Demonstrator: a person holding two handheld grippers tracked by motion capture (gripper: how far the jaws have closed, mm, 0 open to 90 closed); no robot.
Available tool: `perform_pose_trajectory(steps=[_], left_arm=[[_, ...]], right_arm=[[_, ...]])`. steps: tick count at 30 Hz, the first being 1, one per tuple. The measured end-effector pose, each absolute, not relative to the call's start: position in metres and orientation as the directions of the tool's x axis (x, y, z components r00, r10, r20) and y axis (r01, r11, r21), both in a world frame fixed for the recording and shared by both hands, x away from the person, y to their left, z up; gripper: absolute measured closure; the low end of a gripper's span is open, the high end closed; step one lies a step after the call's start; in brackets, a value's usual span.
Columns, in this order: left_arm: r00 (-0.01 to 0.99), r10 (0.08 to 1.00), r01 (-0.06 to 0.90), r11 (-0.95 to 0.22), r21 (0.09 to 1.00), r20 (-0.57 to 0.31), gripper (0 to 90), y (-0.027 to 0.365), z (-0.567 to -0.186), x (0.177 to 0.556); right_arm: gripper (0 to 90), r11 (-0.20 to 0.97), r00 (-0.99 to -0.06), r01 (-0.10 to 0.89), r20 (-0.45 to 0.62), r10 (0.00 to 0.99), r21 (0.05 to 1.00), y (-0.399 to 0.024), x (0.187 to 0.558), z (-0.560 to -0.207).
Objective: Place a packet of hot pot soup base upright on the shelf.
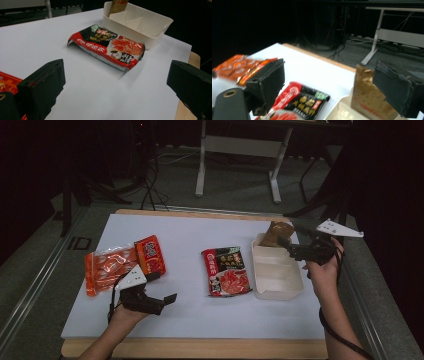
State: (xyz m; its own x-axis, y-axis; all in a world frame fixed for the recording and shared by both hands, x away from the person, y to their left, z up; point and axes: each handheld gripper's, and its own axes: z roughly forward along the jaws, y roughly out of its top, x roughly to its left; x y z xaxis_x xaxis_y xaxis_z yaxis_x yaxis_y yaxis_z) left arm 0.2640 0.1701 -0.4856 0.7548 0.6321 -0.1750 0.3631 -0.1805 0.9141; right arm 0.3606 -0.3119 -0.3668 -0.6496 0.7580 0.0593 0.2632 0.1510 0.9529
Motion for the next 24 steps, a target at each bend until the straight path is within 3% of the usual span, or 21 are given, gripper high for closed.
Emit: perform_pose_trajectory(steps=[10, 24], left_arm=[[0.750, 0.632, 0.370, -0.160, 0.915, -0.193, 4.7, 0.165, -0.483, 0.273], [0.772, 0.606, 0.370, -0.187, 0.910, -0.190, 4.7, 0.149, -0.469, 0.291]], right_arm=[[16.1, 0.197, -0.721, 0.262, 0.056, 0.691, 0.945, -0.293, 0.323, -0.387], [20.2, 0.220, -0.720, 0.235, 0.017, 0.694, 0.947, -0.269, 0.269, -0.410]])
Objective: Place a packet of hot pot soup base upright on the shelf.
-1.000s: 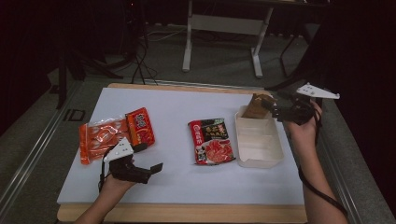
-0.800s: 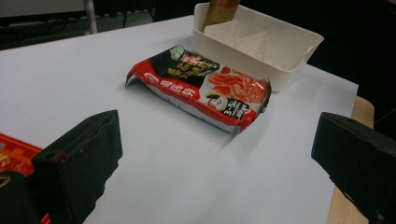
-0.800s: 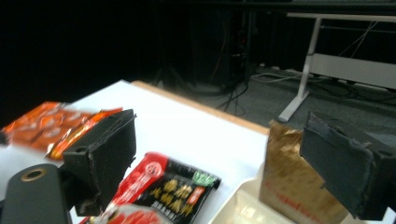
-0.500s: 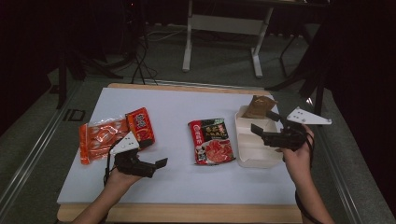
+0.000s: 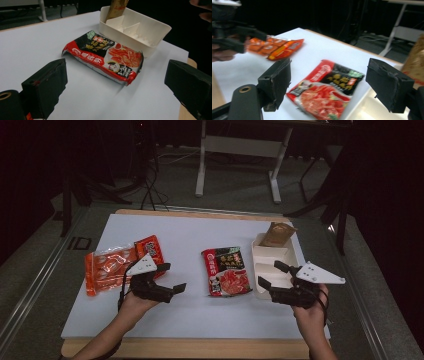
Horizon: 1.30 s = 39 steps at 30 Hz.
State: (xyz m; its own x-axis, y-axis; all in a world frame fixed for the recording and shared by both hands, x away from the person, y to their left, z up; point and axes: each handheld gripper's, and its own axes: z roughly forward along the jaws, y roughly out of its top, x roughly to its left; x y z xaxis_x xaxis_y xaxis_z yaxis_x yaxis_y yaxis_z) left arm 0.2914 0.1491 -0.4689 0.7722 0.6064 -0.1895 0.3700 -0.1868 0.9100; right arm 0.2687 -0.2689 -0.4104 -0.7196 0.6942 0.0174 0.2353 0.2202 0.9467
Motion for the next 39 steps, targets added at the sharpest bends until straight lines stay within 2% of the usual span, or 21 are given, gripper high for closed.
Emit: perform_pose_trajectory(steps=[4, 8, 17, 20, 23, 30, 37, 39], left_arm=[[0.776, 0.602, 0.366, -0.190, 0.911, -0.187, 4.6, 0.142, -0.464, 0.300], [0.788, 0.587, 0.357, -0.192, 0.914, -0.185, 4.6, 0.133, -0.460, 0.308], [0.797, 0.575, 0.353, -0.195, 0.915, -0.185, 6.0, 0.106, -0.452, 0.334], [0.788, 0.589, 0.355, -0.200, 0.913, -0.177, 9.1, 0.100, -0.454, 0.345], [0.781, 0.598, 0.363, -0.200, 0.910, -0.180, 12.9, 0.098, -0.455, 0.352], [0.737, 0.638, 0.435, -0.194, 0.879, -0.224, 16.7, 0.088, -0.471, 0.382], [0.700, 0.678, 0.470, -0.199, 0.860, -0.225, 22.4, 0.078, -0.487, 0.401], [0.681, 0.697, 0.487, -0.203, 0.850, -0.224, 27.8, 0.075, -0.493, 0.407]], right_arm=[[19.9, 0.222, -0.722, 0.253, 0.031, 0.691, 0.942, -0.265, 0.260, -0.414], [14.1, 0.203, -0.737, 0.254, 0.053, 0.674, 0.946, -0.269, 0.256, -0.413], [12.6, 0.216, -0.719, 0.247, 0.029, 0.695, 0.945, -0.269, 0.250, -0.414], [11.4, 0.217, -0.711, 0.261, 0.035, 0.703, 0.941, -0.267, 0.250, -0.414], [10.3, 0.214, -0.724, 0.234, 0.023, 0.689, 0.948, -0.268, 0.249, -0.414], [10.4, 0.230, -0.724, 0.232, 0.009, 0.690, 0.945, -0.265, 0.248, -0.415], [12.6, 0.241, -0.735, 0.232, 0.008, 0.678, 0.943, -0.262, 0.248, -0.420], [12.5, 0.235, -0.739, 0.234, 0.015, 0.674, 0.943, -0.261, 0.247, -0.421]])
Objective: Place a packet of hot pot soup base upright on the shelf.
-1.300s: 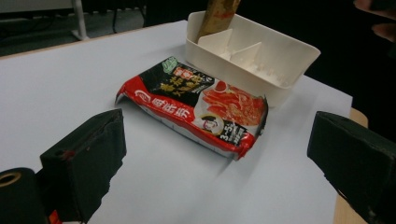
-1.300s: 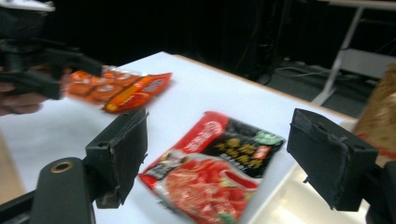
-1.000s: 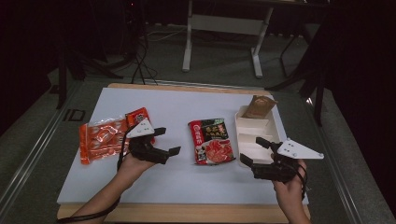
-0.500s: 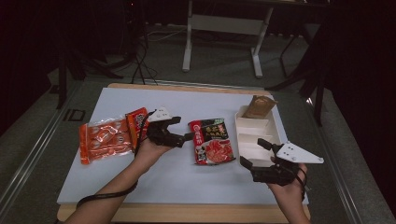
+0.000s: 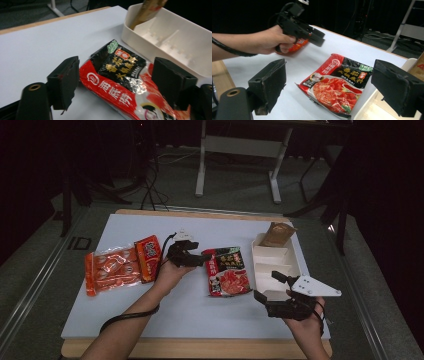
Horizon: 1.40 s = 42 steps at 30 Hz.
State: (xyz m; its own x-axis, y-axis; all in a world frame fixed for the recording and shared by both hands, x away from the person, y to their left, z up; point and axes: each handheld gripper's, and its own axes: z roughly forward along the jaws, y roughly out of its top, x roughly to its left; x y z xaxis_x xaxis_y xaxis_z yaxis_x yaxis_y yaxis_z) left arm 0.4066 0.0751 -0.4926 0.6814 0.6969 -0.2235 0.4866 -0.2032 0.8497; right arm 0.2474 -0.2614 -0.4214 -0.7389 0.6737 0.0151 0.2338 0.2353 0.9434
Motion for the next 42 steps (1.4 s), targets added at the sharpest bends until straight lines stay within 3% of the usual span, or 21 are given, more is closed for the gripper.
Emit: perform_pose_trajectory(steps=[7, 17, 34, 39, 40, 41, 42], left_arm=[[0.649, 0.713, 0.545, -0.194, 0.815, -0.265, 32.3, 0.068, -0.509, 0.425], [0.602, 0.761, 0.582, -0.210, 0.785, -0.242, 41.6, 0.058, -0.525, 0.445], [0.569, 0.770, 0.672, -0.232, 0.703, -0.290, 41.7, 0.050, -0.552, 0.459], [0.575, 0.767, 0.678, -0.252, 0.691, -0.284, 51.8, 0.047, -0.550, 0.457], [0.572, 0.769, 0.684, -0.256, 0.683, -0.285, 54.8, 0.045, -0.549, 0.456], [0.571, 0.767, 0.693, -0.260, 0.672, -0.292, 63.2, 0.043, -0.549, 0.456], [0.567, 0.773, 0.696, -0.263, 0.668, -0.286, 63.2, 0.041, -0.548, 0.455]], right_arm=[[12.5, 0.247, -0.749, 0.227, 0.007, 0.663, 0.942, -0.258, 0.246, -0.423], [12.6, 0.255, -0.749, 0.229, 0.002, 0.662, 0.939, -0.257, 0.247, -0.426], [12.6, 0.269, -0.753, 0.243, 0.007, 0.658, 0.932, -0.257, 0.249, -0.430], [12.6, 0.270, -0.751, 0.245, 0.007, 0.660, 0.931, -0.256, 0.250, -0.430], [12.6, 0.272, -0.752, 0.246, 0.006, 0.659, 0.930, -0.256, 0.250, -0.430], [12.6, 0.275, -0.752, 0.244, 0.002, 0.660, 0.930, -0.255, 0.251, -0.431], [12.6, 0.275, -0.752, 0.244, 0.002, 0.660, 0.930, -0.255, 0.251, -0.431]])
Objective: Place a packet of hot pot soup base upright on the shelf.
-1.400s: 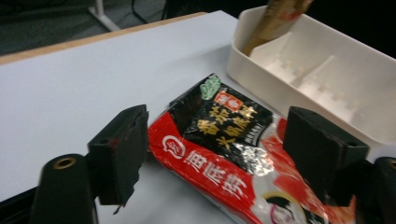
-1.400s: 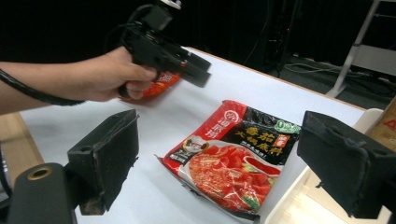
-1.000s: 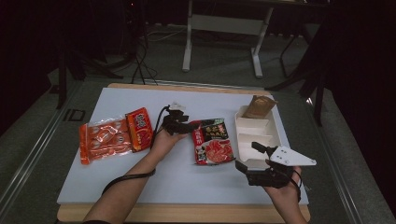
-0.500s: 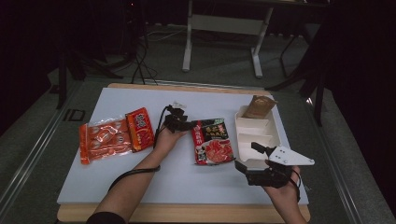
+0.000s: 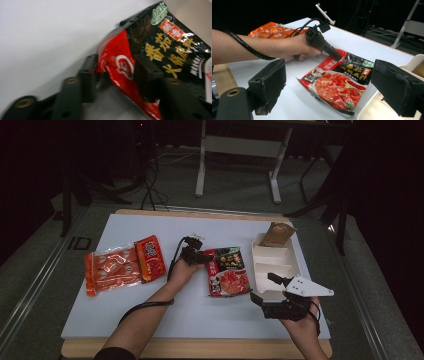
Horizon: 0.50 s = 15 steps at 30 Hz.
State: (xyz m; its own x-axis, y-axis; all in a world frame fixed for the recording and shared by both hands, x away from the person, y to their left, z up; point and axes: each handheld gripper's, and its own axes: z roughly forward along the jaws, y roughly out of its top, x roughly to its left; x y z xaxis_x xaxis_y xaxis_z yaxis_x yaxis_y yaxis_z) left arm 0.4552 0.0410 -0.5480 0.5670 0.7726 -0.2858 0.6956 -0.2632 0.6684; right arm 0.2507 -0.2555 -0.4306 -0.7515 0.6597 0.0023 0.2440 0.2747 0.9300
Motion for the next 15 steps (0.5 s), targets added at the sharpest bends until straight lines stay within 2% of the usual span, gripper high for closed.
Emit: perform_pose_trajectory(steps=[1, 3, 4, 7, 10, 15], left_arm=[[0.554, 0.777, 0.710, -0.251, 0.658, -0.300, 70.1, 0.040, -0.548, 0.455], [0.532, 0.788, 0.729, -0.241, 0.641, -0.310, 72.6, 0.040, -0.546, 0.457], [0.531, 0.789, 0.730, -0.240, 0.640, -0.310, 77.9, 0.040, -0.546, 0.457], [0.532, 0.793, 0.724, -0.244, 0.645, -0.298, 84.9, 0.038, -0.542, 0.455], [0.545, 0.794, 0.707, -0.261, 0.658, -0.271, 86.5, 0.036, -0.537, 0.452], [0.555, 0.783, 0.692, -0.247, 0.678, -0.281, 87.1, 0.039, -0.528, 0.448]], right_arm=[[12.6, 0.278, -0.752, 0.246, 0.002, 0.659, 0.928, -0.255, 0.251, -0.431], [12.6, 0.279, -0.752, 0.246, 0.001, 0.660, 0.928, -0.255, 0.251, -0.431], [12.6, 0.280, -0.753, 0.248, 0.002, 0.658, 0.927, -0.255, 0.251, -0.431], [12.6, 0.276, -0.751, 0.250, 0.006, 0.660, 0.928, -0.255, 0.252, -0.431], [12.6, 0.274, -0.749, 0.252, 0.008, 0.662, 0.928, -0.255, 0.252, -0.431], [12.6, 0.271, -0.748, 0.252, 0.009, 0.664, 0.929, -0.255, 0.252, -0.431]])
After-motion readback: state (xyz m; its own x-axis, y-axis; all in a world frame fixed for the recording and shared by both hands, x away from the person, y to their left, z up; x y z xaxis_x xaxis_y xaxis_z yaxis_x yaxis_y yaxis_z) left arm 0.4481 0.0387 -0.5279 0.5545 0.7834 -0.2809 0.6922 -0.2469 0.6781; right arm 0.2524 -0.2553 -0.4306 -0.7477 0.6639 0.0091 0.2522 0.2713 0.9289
